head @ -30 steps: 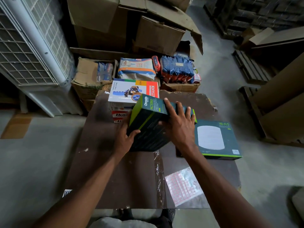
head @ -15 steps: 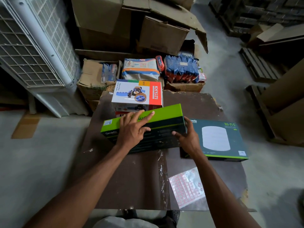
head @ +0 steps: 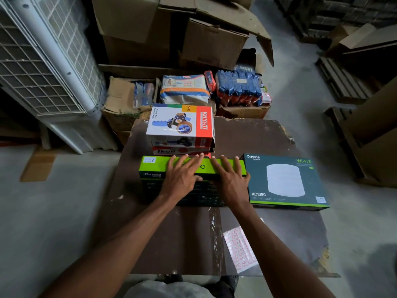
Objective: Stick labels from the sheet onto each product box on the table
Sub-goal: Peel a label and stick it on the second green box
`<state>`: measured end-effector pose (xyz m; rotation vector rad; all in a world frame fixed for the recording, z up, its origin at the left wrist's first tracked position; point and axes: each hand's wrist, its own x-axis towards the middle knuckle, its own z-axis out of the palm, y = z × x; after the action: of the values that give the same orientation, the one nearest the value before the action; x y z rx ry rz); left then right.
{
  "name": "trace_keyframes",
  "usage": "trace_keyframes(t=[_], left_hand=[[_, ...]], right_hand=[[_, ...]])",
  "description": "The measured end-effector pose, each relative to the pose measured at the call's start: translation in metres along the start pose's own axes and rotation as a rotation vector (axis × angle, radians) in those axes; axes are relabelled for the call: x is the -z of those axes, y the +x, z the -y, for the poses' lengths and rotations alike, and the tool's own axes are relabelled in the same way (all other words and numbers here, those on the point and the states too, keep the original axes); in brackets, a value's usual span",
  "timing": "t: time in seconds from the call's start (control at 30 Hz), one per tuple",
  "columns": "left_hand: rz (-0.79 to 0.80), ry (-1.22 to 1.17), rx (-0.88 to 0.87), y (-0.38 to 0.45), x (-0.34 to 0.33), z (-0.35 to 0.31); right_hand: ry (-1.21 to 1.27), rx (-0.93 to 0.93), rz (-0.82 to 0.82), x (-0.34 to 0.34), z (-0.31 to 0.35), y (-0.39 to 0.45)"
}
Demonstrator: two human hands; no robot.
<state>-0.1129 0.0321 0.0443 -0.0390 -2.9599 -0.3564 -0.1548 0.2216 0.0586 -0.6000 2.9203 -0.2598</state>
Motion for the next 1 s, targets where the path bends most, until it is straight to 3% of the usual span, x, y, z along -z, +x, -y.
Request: trace_keyframes(t=[0.13,0.23,0.37,0.57,0.63,0.8,0.87,1.0], left_hand=[[0.036,0.088,0.0,-0.007,0.003,0.023],[0.023,0.137,0.185,-0.028,0.003,0.053],[0.03,0.093,0.264,-0.04,0.005,0.057],[0.039,0.033,0.281,-0.043,0.003,0.053],[-0.041,-0.049,0.27,-0.046,-0.003,0.06],[-0.454,-0.432,0.297,-0.065,-0.002,0.081],[-0.384,-0.578,0.443,-0.075,-0.013,0.102],[0.048,-0.722,0.654,-0.093,-0.015,0.112]], right_hand=[[0.0,-0.018,-0.022,-0.008,-0.004,-0.002],[-0.04,-0.026,-0.032,-0.01,0.005,0.001],[-0.055,-0.033,-0.026,-0.008,0.016,0.006],[-0.054,0.288,0.114,-0.008,0.068,0.018],[-0.09,0.238,0.115,-0.017,0.084,0.021],[-0.064,0.159,0.085,-0.016,0.091,0.031],[-0.038,0.172,0.054,-0.014,0.089,0.03],[0.034,0.185,0.038,-0.002,0.083,0.03]])
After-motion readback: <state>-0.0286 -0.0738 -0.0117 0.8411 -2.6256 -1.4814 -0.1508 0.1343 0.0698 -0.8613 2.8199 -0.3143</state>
